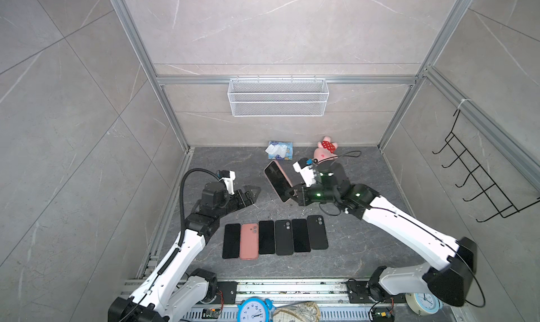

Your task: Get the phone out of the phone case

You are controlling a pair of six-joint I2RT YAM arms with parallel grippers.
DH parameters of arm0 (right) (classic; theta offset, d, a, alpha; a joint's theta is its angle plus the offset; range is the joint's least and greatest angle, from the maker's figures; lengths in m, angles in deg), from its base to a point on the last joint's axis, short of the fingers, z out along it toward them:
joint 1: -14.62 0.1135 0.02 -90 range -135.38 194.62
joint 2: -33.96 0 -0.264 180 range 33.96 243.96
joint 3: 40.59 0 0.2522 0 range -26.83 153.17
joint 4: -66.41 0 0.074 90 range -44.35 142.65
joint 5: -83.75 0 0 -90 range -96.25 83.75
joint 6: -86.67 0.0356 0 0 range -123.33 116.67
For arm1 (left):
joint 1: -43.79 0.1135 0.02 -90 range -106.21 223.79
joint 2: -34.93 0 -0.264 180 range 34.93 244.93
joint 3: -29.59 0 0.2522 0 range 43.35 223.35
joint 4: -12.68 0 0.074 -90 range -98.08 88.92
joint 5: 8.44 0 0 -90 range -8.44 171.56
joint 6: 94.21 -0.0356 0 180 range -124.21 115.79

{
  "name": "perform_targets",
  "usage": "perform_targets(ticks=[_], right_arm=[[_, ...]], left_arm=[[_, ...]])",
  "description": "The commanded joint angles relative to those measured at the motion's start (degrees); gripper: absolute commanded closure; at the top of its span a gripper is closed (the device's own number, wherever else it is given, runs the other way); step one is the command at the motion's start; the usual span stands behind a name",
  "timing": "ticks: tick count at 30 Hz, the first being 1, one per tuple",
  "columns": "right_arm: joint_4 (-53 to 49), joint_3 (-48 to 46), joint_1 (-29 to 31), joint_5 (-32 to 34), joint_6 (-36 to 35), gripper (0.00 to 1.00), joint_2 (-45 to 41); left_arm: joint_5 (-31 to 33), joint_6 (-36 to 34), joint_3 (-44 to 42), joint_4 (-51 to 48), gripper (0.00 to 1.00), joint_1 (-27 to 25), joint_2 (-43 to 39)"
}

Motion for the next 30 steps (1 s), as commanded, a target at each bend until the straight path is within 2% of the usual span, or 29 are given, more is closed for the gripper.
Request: perform_targets(ticks=[1,4,8,14,19,25,30], right_arm=[[-3.2,-1.7,-2.2,-2.0,-3.9,1.00,-4.8],[-3.3,-2.6,-5.3,-4.5,-4.6,1.00,-8.3],[-2.9,-2.8,-8.2,-7.7,-5.5,1.00,-10.4],[-0.5,-3.2,-9.2,-12.6,-6.1,1.00,-10.6],[1.4,-3.5,-9.3,-15.5,-5.4,1.00,-9.8],[2.6,-4.3,-9.2,-19.1,-5.5,1.00,-9.3],[2.7,-5.2,-9.2,-20.1,-5.9,1.00,-10.0]], left_arm=[[3.9,-4.1,2.6,7.7,0.05,-4.6,2.7],[2.9,-6.3,3.8,10.4,0.04,-8.5,4.7],[-3.5,-6.7,3.7,15.0,0.04,-10.6,7.1],[-13.7,-4.7,1.6,19.5,0.05,-10.6,7.9],[-16.9,-4.5,0.0,20.6,0.07,-10.4,6.9],[-23.9,-1.3,-0.5,30.1,0.09,-9.9,7.2],[-30.2,4.5,-0.3,39.6,0.14,-6.2,10.2]])
